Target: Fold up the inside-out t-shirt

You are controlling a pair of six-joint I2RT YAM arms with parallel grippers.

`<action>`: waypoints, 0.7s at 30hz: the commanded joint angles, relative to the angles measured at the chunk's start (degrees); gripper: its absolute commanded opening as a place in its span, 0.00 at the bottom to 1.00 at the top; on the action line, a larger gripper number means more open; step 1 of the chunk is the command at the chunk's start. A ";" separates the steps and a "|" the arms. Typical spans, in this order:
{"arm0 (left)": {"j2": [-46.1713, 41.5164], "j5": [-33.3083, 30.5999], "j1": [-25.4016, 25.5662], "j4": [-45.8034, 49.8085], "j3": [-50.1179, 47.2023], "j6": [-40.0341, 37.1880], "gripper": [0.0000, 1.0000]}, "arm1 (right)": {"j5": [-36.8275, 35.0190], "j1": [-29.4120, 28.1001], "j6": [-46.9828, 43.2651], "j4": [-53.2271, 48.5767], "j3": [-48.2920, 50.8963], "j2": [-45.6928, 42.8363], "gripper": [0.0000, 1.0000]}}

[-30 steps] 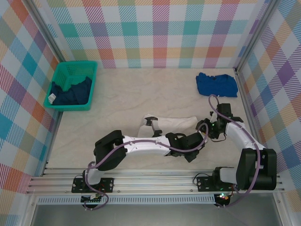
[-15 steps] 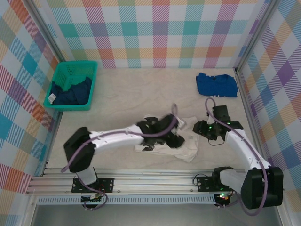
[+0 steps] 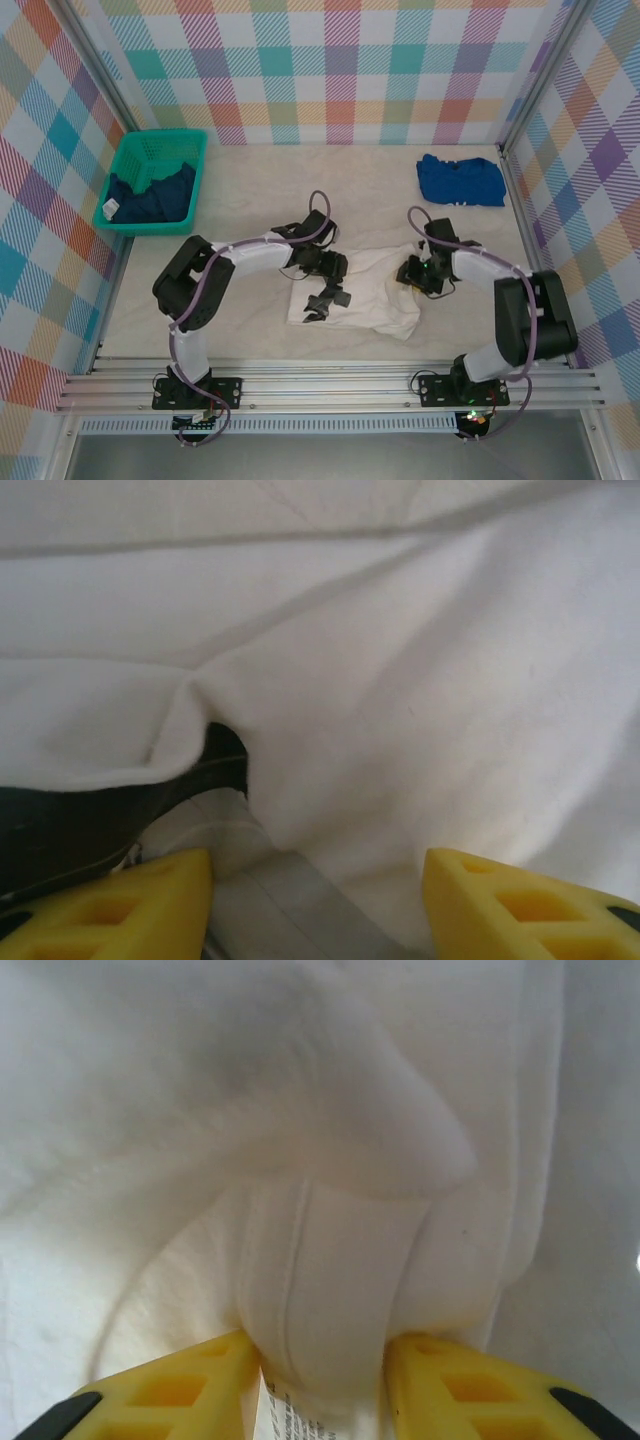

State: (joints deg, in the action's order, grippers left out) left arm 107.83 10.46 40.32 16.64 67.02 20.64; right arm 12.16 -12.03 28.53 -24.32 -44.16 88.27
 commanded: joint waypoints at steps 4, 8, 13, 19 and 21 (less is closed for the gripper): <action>-12.28 0.47 0.24 -2.82 -17.13 6.59 0.59 | 1.19 -5.72 -3.80 4.96 -17.61 17.38 0.34; -22.92 3.87 5.78 -8.80 -24.72 6.54 0.61 | 5.80 -11.16 -10.08 1.37 -37.41 29.64 0.34; -33.03 2.64 5.62 -10.79 -26.09 2.11 0.64 | 2.59 -13.02 -15.49 -3.94 -45.96 29.20 0.39; -27.66 2.23 -7.05 -4.22 -20.14 4.17 0.66 | 0.58 -10.86 -15.15 -2.91 -28.24 12.02 0.47; -24.07 1.63 -7.22 -0.26 -16.77 2.14 0.64 | 0.91 -10.90 -13.73 -3.69 -21.57 6.55 0.47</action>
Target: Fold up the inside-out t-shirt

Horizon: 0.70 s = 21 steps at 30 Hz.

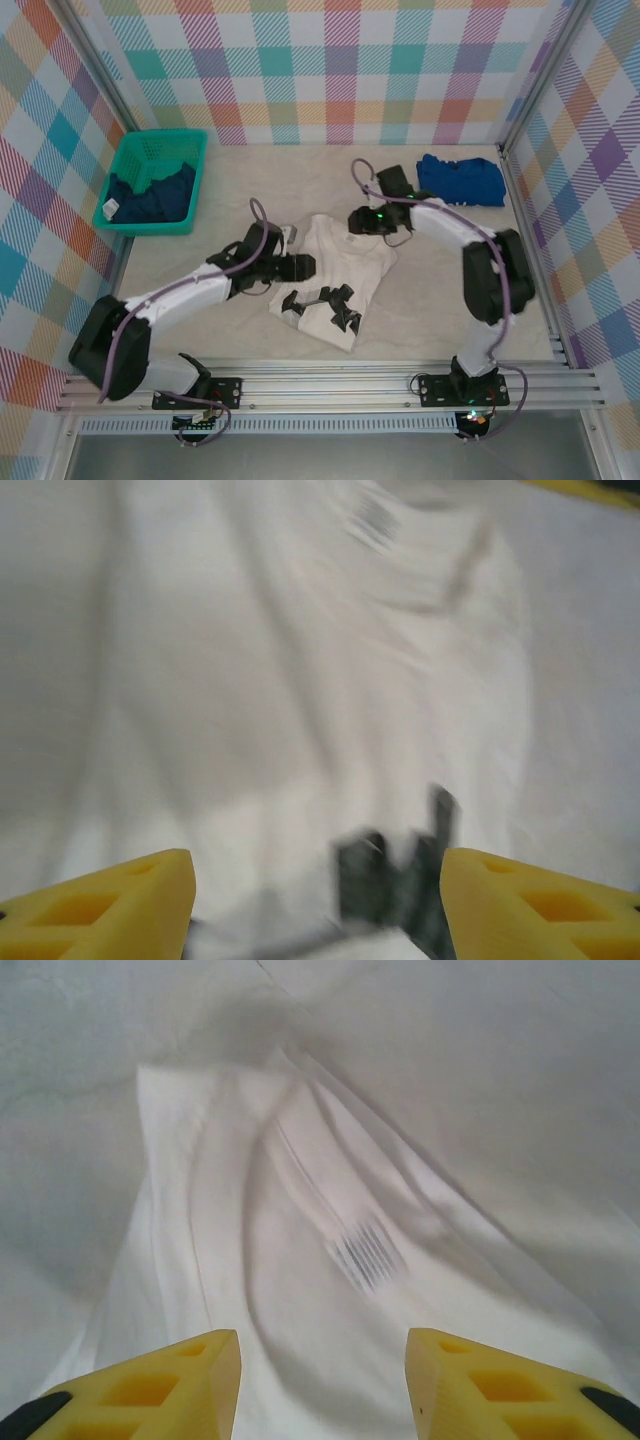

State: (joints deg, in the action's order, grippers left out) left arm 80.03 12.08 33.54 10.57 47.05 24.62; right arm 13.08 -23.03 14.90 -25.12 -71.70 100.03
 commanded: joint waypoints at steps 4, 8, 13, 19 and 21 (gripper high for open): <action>6.93 -2.42 -0.40 14.13 6.29 -5.19 0.57 | -0.47 0.08 3.77 -3.27 16.34 -12.81 0.47; 9.05 -5.08 -0.41 20.24 6.27 -6.23 0.51 | -0.44 0.09 6.55 -0.86 19.99 -14.07 0.47; 9.14 -3.76 -0.40 21.28 2.69 -5.56 0.42 | -0.51 0.04 8.26 2.25 18.20 -8.03 0.44; 8.38 -0.59 2.95 20.11 -2.32 -4.60 0.22 | -9.41 0.17 3.33 -1.50 10.12 1.68 0.37; 7.49 1.21 5.81 19.22 -3.14 -4.59 0.20 | -11.44 0.26 0.89 -3.32 6.24 5.18 0.35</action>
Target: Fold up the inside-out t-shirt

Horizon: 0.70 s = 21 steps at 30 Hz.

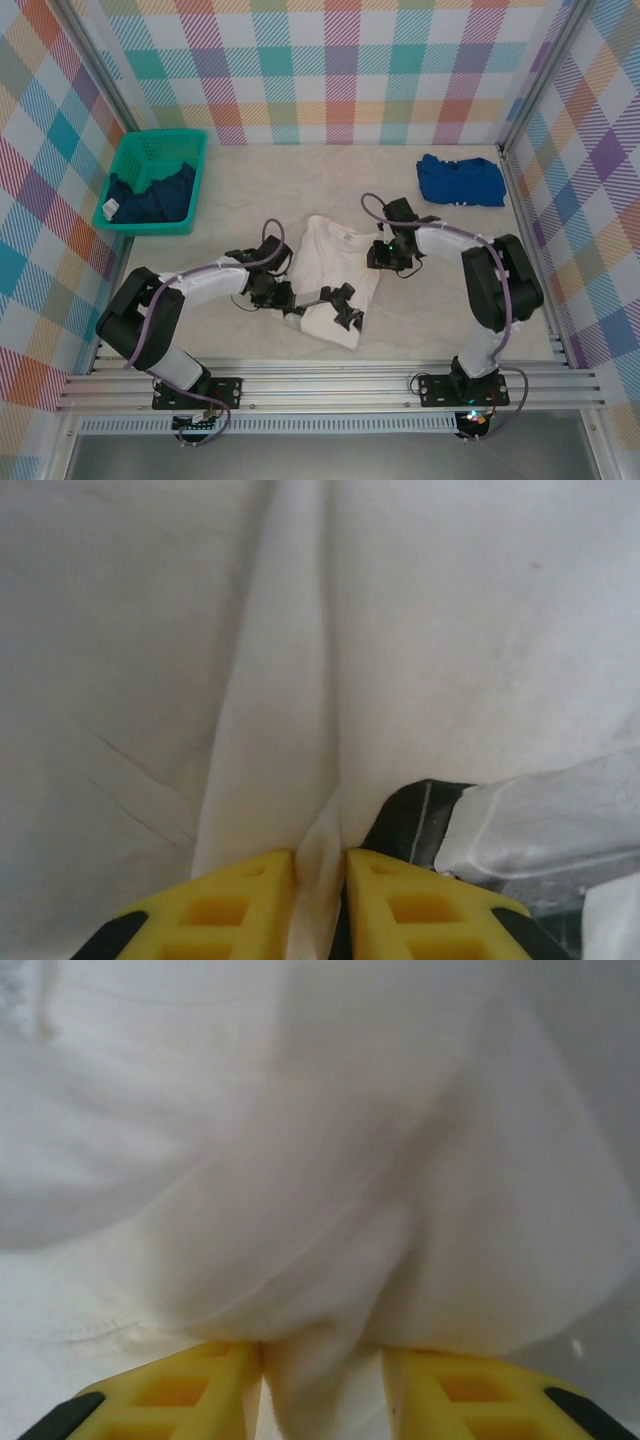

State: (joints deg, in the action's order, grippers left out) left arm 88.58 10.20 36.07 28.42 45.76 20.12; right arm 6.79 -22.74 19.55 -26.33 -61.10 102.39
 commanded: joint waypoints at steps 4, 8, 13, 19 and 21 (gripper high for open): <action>-3.80 5.22 5.40 -0.64 -1.28 1.06 0.20 | -6.10 -0.02 -7.68 -4.11 -9.30 3.93 0.35; -7.79 -4.26 3.47 -0.20 2.23 1.32 0.32 | -5.86 1.02 -10.05 -4.42 -9.96 -0.42 0.42; -9.02 -4.57 -4.83 -10.63 4.91 1.61 0.61 | 5.70 7.13 -7.88 -0.01 -9.76 -1.32 0.57; 4.06 2.69 -13.76 -17.67 13.19 -0.95 0.80 | 9.19 8.40 -7.11 -0.30 -16.62 6.70 0.76; 8.65 5.55 -15.25 -18.08 16.41 -2.03 0.82 | 11.82 8.40 -6.11 0.27 -17.77 8.74 0.78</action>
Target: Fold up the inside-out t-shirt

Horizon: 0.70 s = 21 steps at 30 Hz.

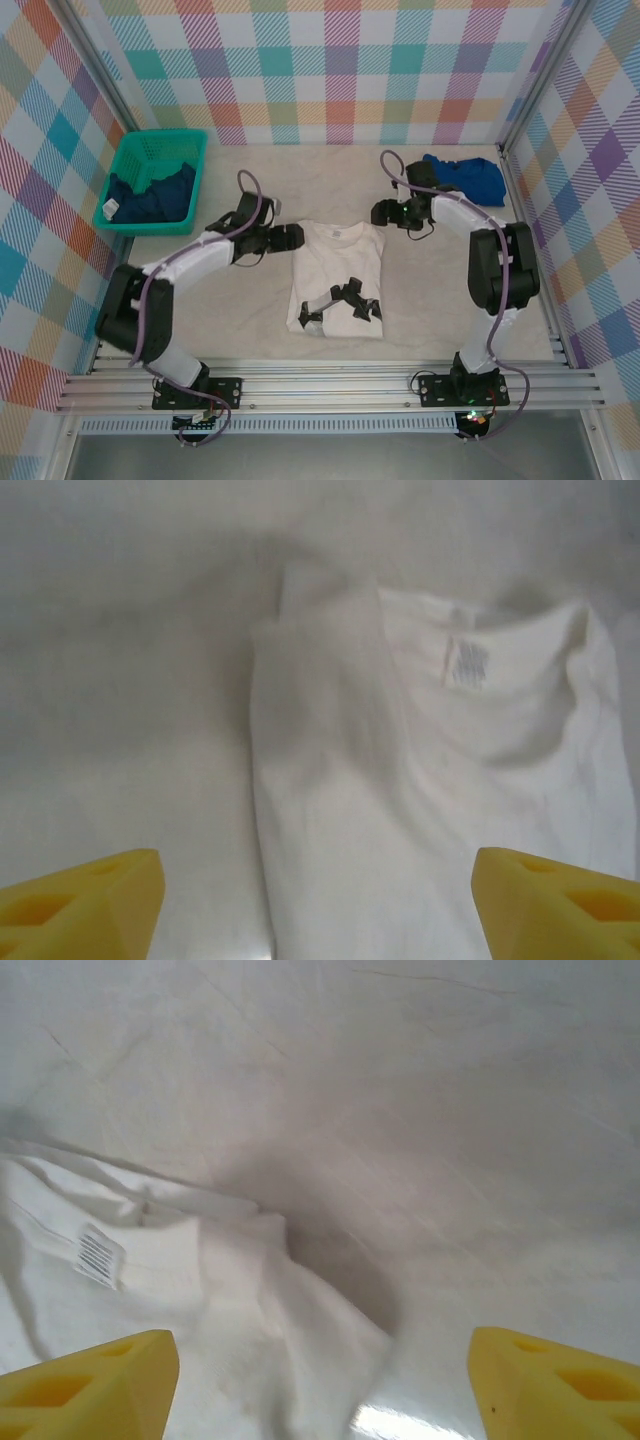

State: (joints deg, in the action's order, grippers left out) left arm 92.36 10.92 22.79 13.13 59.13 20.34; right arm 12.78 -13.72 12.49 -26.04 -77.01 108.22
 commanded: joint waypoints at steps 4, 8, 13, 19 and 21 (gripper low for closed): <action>11.77 7.36 -2.82 -1.64 7.73 -4.96 0.83 | 7.18 -1.35 1.52 -0.21 -2.70 4.96 0.79; 16.14 8.49 -3.32 -0.90 10.81 -6.77 0.83 | 8.35 -2.29 1.65 0.10 -2.79 7.26 0.78; 21.20 14.27 -3.19 -1.69 13.36 -6.63 0.83 | 8.53 -3.59 1.89 0.25 -2.31 9.45 0.76; 24.09 18.80 -1.87 -4.64 12.81 -5.19 0.72 | 11.21 -4.57 3.19 2.73 0.36 9.46 0.68; 24.46 20.37 -1.61 -6.53 11.99 -4.26 0.65 | 12.29 -5.13 3.42 3.46 0.79 9.37 0.64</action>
State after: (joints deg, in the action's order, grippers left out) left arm 114.04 25.08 19.77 10.11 71.81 15.59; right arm 19.03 -16.53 14.74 -23.97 -78.06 116.33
